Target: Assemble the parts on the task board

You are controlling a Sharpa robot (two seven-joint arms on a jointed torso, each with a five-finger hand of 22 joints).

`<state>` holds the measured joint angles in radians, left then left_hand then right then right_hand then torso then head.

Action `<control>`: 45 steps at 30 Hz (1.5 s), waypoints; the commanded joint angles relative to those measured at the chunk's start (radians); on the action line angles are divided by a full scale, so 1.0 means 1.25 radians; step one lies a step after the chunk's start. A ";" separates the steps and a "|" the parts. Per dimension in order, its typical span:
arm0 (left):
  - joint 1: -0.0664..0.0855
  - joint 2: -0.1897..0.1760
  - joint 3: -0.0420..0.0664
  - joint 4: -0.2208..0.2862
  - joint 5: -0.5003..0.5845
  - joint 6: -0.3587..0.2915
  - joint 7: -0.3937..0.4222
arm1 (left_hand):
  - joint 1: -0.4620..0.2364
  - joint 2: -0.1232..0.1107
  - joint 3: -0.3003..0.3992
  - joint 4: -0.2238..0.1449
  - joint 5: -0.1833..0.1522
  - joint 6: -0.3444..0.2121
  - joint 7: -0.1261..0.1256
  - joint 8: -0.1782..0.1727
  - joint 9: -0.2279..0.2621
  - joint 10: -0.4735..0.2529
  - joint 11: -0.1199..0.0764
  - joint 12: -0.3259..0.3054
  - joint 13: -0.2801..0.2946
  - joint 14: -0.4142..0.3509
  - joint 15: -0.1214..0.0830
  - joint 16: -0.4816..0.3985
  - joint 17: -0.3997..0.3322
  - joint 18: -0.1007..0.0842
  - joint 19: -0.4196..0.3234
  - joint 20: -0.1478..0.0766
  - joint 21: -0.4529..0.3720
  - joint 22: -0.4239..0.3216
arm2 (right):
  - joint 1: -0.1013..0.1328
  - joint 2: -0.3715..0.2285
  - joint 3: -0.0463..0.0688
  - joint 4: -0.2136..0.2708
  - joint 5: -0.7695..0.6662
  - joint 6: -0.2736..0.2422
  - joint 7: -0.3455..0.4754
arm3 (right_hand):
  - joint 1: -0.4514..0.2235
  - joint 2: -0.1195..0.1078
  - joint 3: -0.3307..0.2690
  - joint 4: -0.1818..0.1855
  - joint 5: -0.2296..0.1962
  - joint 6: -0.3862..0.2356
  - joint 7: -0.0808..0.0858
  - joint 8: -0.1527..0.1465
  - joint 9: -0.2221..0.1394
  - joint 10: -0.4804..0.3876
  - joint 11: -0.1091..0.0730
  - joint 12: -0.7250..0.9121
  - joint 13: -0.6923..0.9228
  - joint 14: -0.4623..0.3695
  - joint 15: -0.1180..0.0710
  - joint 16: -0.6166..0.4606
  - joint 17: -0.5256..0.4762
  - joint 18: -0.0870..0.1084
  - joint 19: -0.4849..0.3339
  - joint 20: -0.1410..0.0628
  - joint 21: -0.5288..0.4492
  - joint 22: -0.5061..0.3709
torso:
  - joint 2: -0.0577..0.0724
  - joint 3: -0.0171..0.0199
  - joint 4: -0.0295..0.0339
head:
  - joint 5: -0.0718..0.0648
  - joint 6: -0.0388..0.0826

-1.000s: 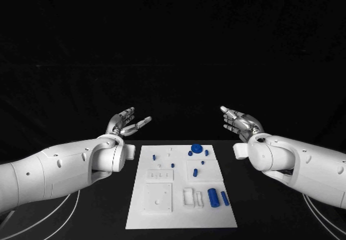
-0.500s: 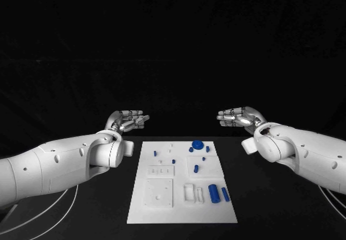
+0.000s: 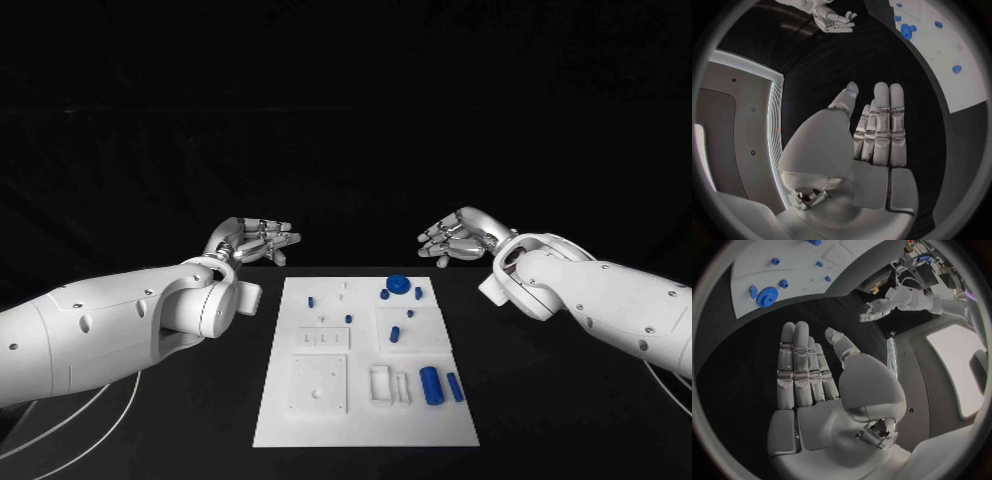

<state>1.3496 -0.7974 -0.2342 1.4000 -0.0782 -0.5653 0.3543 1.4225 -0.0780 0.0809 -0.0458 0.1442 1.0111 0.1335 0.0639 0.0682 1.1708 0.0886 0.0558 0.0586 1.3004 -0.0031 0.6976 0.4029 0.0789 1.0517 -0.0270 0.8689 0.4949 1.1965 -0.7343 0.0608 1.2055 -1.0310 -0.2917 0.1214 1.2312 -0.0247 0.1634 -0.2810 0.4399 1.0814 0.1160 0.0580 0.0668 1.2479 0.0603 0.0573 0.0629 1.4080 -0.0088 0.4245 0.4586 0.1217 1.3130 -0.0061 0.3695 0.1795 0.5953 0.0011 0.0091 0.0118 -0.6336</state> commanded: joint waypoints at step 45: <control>0.057 -0.079 0.018 0.169 -0.224 0.160 -0.101 | -0.026 -0.001 0.021 -0.038 0.020 -0.018 -0.037 -0.001 0.001 -0.078 -0.025 0.002 0.001 0.101 -0.054 0.335 -0.009 0.037 0.075 -0.046 0.127 0.141 | 0.014 0.098 0.001 0.011 -0.569 0.097 -0.299 | -0.061 -0.119 0.226 0.029 0.022 0.020 -0.012 0.004 0.004 0.006 -0.008 0.002 0.023 0.027 -0.033 0.371 0.210 0.035 0.116 -0.053 0.454 0.601 | 0.109 0.0122 0.0458 | -0.037 0.031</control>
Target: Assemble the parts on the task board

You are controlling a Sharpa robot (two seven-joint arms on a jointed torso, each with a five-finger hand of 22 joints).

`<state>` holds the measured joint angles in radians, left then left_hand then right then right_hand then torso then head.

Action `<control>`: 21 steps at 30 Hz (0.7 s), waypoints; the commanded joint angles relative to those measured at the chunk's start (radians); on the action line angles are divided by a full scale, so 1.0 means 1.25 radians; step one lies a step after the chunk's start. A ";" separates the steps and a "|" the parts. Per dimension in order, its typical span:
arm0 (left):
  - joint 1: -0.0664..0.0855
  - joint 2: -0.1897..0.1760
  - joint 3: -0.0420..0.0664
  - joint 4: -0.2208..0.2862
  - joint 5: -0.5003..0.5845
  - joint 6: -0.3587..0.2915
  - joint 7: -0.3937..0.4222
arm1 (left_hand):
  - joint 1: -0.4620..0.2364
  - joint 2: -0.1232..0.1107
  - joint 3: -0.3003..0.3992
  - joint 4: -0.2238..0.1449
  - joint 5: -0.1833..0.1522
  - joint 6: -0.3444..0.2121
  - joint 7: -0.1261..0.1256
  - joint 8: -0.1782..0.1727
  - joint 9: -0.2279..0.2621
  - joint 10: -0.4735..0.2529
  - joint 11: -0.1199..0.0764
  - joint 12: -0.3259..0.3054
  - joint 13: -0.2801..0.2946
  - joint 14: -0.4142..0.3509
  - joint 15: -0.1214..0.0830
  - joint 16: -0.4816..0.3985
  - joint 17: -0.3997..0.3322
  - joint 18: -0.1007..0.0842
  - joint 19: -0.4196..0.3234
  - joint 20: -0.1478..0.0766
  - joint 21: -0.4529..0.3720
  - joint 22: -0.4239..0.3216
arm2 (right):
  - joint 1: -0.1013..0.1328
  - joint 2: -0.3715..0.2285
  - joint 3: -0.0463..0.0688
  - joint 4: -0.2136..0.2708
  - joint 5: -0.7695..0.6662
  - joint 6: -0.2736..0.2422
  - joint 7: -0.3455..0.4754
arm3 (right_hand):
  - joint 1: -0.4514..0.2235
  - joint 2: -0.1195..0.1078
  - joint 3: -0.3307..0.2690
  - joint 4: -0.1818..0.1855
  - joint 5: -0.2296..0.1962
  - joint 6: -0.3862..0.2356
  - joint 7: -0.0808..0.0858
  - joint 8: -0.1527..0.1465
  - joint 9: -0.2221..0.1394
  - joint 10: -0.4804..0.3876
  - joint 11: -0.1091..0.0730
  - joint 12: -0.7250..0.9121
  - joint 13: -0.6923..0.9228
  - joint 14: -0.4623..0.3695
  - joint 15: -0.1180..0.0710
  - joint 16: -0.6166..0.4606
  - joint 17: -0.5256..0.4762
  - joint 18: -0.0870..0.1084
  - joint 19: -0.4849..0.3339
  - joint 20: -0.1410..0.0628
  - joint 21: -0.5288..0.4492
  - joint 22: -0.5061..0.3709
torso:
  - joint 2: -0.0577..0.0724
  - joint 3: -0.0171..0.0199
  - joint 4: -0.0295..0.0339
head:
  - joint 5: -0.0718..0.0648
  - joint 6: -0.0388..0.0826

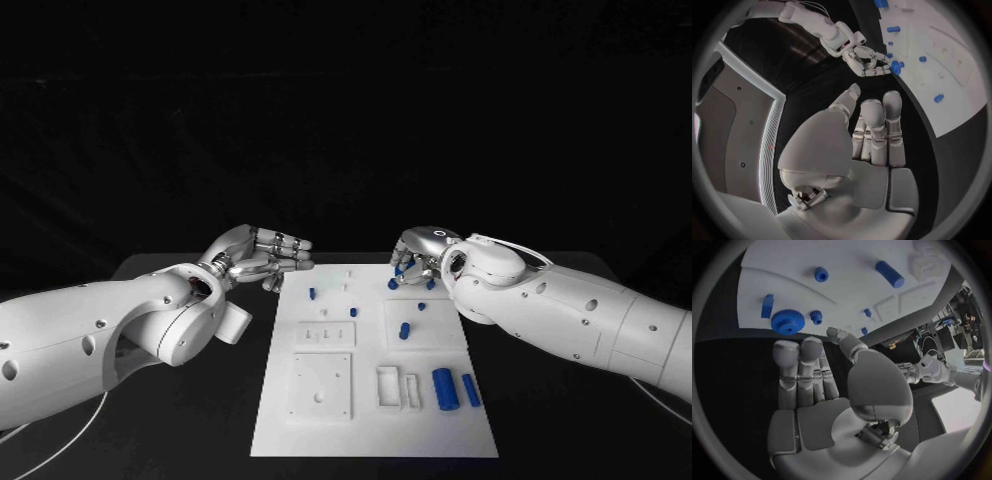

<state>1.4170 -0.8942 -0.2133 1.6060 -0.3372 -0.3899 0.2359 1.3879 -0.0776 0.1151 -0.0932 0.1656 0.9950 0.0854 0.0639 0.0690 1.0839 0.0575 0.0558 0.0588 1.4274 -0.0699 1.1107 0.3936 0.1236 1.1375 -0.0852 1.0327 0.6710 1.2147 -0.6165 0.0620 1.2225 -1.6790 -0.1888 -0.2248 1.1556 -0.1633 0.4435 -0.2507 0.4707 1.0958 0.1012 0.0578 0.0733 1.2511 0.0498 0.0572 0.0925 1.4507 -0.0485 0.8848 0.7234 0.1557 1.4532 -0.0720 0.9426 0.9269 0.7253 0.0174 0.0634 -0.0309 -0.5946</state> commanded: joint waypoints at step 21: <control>0.013 -0.006 0.001 0.022 -0.002 0.018 -0.001 | 0.010 -0.009 -0.028 0.034 0.001 -0.007 0.010 -0.001 0.000 -0.024 0.011 0.002 0.001 -0.005 0.008 -0.011 -0.021 0.004 0.005 0.009 -0.035 -0.003 | -0.008 0.027 0.000 -0.025 -0.105 0.014 -0.043 | 0.003 -0.009 0.017 0.008 -0.042 0.021 0.001 0.005 -0.001 0.013 -0.001 0.003 -0.002 -0.010 -0.002 0.012 -0.016 0.006 0.014 -0.001 -0.034 0.040 | 0.018 0.0000 0.0098 | -0.004 0.003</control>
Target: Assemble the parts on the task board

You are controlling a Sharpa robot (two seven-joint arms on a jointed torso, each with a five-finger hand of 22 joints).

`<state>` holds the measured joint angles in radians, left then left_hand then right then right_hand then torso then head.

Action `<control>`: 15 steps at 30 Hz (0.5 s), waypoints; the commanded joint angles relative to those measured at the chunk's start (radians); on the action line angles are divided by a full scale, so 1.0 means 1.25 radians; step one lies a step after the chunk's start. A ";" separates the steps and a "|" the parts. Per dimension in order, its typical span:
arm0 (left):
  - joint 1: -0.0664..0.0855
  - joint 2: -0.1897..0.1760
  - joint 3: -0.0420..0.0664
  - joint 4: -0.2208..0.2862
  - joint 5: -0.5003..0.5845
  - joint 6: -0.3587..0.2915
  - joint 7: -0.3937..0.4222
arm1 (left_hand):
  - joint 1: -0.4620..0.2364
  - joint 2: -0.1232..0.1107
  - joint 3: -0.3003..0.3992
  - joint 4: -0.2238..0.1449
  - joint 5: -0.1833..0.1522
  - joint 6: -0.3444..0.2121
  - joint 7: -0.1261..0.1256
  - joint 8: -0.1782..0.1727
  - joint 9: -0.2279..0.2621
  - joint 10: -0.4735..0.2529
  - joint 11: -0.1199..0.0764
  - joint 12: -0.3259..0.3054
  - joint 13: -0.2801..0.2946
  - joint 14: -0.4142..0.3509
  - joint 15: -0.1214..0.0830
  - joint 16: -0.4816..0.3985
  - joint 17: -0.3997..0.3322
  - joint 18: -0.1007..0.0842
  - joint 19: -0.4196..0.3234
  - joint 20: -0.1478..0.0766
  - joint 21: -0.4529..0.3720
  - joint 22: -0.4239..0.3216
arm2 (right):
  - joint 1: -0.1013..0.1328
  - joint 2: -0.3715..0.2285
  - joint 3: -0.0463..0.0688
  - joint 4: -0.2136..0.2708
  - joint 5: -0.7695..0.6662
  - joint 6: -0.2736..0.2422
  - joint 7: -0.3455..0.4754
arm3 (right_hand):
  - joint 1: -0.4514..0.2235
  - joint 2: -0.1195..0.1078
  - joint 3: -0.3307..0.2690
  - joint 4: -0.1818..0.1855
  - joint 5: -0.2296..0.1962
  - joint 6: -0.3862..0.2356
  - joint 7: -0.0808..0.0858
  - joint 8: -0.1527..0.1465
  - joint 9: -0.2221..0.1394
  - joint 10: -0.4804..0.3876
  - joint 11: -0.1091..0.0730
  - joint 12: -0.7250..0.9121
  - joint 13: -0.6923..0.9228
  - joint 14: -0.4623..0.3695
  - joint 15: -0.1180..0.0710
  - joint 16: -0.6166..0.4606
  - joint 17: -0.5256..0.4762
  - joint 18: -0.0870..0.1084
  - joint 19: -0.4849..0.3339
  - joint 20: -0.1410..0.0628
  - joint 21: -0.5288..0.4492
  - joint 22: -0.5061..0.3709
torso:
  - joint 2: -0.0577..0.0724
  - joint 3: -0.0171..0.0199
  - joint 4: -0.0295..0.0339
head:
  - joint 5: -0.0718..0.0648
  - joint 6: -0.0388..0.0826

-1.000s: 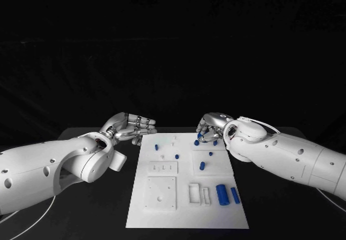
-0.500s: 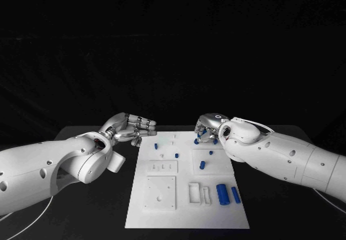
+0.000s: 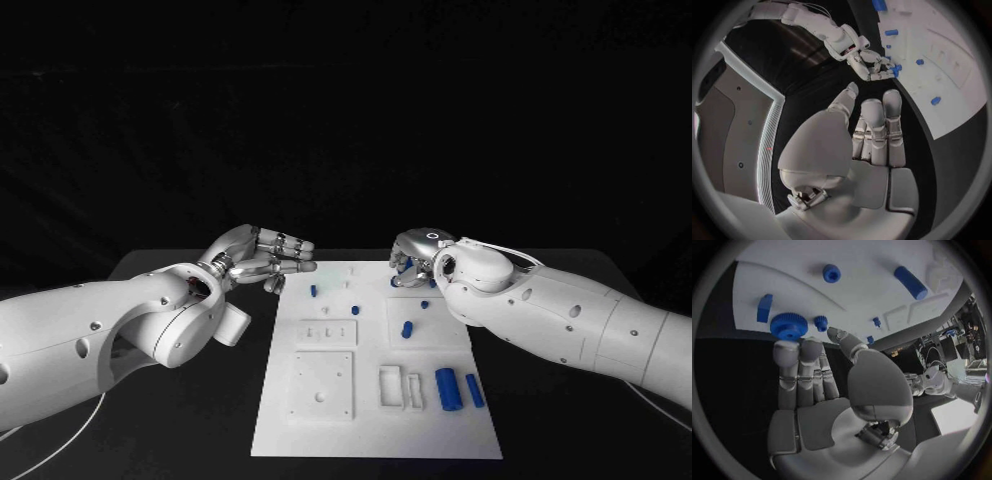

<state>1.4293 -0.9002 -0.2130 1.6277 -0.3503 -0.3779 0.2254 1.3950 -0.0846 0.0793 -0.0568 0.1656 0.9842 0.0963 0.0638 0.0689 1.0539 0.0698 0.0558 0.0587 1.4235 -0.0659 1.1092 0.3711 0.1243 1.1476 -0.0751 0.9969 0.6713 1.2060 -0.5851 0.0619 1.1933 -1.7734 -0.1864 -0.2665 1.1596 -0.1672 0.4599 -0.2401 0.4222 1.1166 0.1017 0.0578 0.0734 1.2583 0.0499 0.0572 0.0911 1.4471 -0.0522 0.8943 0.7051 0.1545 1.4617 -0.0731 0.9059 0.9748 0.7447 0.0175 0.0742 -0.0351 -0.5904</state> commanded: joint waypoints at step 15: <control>0.010 -0.001 0.001 0.002 0.048 -0.001 0.019 | 0.007 -0.010 0.001 0.021 0.000 0.003 0.000 -0.001 0.000 -0.004 0.002 0.002 0.001 -0.022 0.010 -0.144 -0.036 -0.019 -0.022 0.007 -0.102 -0.044 | -0.008 0.007 0.000 -0.008 -0.037 0.019 -0.006 | 0.003 0.001 0.013 0.000 -0.012 0.026 0.000 0.005 0.000 0.014 -0.003 0.003 -0.001 -0.008 -0.001 0.006 -0.004 0.006 0.011 -0.002 -0.017 0.016 | 0.006 -0.0013 0.0010 | 0.002 -0.005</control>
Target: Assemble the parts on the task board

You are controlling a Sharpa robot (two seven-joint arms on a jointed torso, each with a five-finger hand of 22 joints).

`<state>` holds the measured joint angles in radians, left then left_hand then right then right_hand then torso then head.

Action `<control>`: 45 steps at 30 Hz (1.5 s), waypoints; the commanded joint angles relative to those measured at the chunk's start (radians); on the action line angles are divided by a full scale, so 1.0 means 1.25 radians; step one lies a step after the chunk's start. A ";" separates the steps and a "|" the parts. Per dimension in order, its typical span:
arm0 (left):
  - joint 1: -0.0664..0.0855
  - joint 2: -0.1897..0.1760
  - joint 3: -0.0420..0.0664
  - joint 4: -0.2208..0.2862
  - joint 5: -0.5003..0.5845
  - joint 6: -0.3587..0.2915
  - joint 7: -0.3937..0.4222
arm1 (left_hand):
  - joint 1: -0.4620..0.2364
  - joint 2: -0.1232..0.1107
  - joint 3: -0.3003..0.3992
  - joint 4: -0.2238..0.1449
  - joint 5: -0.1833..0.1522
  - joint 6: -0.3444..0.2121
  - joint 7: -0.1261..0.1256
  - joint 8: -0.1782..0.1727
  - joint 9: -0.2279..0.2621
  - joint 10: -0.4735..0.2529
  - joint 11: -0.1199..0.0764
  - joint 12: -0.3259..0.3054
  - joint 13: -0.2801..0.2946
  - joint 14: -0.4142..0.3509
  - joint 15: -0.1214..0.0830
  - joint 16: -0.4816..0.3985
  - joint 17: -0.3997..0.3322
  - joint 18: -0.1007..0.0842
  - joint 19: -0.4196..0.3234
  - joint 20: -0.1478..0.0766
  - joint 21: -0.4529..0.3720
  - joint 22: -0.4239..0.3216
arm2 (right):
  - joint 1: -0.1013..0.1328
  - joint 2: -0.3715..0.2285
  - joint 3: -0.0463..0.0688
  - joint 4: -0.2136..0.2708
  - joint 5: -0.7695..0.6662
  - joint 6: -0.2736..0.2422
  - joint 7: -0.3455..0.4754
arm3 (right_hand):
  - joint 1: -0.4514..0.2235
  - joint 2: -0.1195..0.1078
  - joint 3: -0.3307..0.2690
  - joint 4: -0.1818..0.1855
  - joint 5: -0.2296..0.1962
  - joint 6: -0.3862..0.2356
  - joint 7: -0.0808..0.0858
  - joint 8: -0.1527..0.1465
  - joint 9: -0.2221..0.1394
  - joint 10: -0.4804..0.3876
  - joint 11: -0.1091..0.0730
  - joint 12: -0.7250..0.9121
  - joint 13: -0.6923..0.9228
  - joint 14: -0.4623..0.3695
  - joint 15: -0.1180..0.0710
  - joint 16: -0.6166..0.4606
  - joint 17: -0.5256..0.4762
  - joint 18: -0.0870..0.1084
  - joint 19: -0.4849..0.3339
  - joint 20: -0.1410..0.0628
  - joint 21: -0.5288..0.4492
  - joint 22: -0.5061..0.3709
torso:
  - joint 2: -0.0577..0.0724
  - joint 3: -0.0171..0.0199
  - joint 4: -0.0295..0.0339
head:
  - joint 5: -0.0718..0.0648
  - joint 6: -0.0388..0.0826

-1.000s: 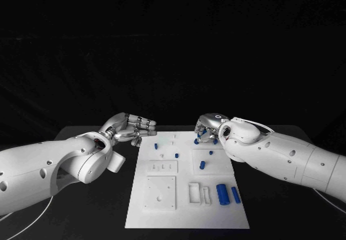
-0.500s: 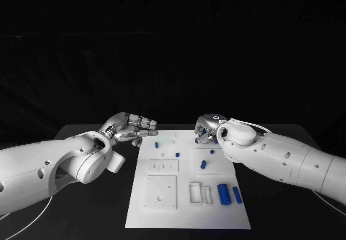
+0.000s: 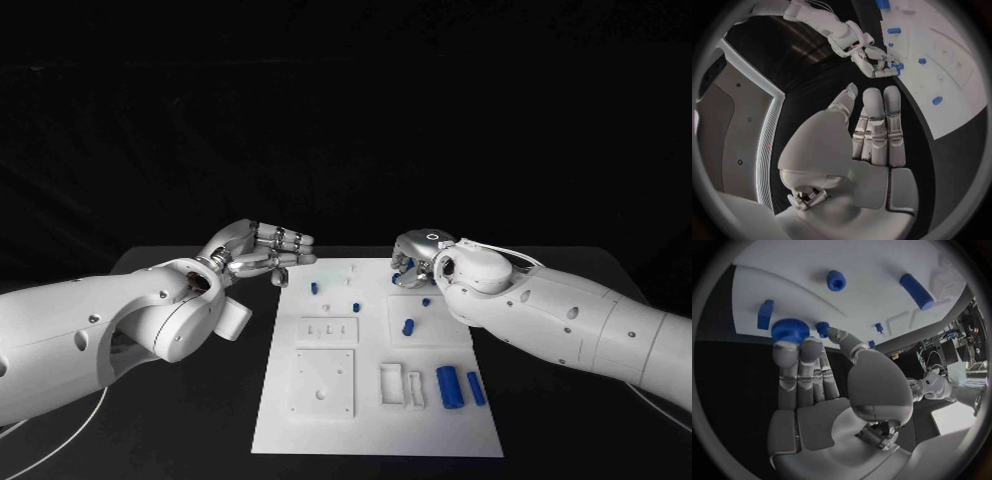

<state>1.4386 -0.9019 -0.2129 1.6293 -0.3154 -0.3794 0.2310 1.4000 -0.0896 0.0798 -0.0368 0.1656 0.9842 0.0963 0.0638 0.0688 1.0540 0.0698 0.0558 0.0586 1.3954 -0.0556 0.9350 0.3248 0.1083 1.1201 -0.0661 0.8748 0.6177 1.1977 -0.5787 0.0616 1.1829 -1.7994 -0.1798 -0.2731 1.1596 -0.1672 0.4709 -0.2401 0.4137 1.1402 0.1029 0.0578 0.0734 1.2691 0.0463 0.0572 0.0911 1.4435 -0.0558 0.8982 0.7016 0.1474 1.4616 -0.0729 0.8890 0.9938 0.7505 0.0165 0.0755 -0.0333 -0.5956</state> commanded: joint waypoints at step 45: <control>0.003 0.005 0.001 -0.017 0.028 -0.002 0.014 | 0.005 -0.003 0.002 0.006 0.000 0.004 0.004 -0.001 0.000 -0.005 0.005 0.002 0.001 0.008 0.003 0.006 0.019 -0.006 0.006 0.000 -0.016 0.007 | -0.007 0.012 0.011 0.042 -0.025 -0.110 -0.017 | 0.028 0.043 0.119 -0.025 -0.082 0.109 -0.026 0.005 0.031 0.101 -0.032 0.003 0.034 -0.005 -0.019 0.001 0.001 -0.009 0.020 -0.023 -0.029 0.076 | 0.005 -0.0045 0.0032 | 0.006 0.012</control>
<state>1.4396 -0.8983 -0.2131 1.6071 -0.2883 -0.3801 0.2351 1.4000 -0.0895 0.0820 -0.0347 0.1656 0.9842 0.0963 0.0638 0.0688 1.0503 0.0734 0.0558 0.0585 1.3989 -0.0518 0.9364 0.3471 0.1082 1.1203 -0.0661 0.8582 0.6256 1.1883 -0.5680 0.0753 1.2326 -1.8072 -0.2743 -0.2778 1.1934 -0.1165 0.6131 -0.2719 0.3120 1.2686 0.0677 0.0603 0.1102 1.3764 0.0173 0.0576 0.1034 1.4390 -0.0734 0.8975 0.7017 0.1248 1.4649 -0.0947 0.8563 1.0886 0.7549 0.0114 0.0778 -0.0272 -0.5826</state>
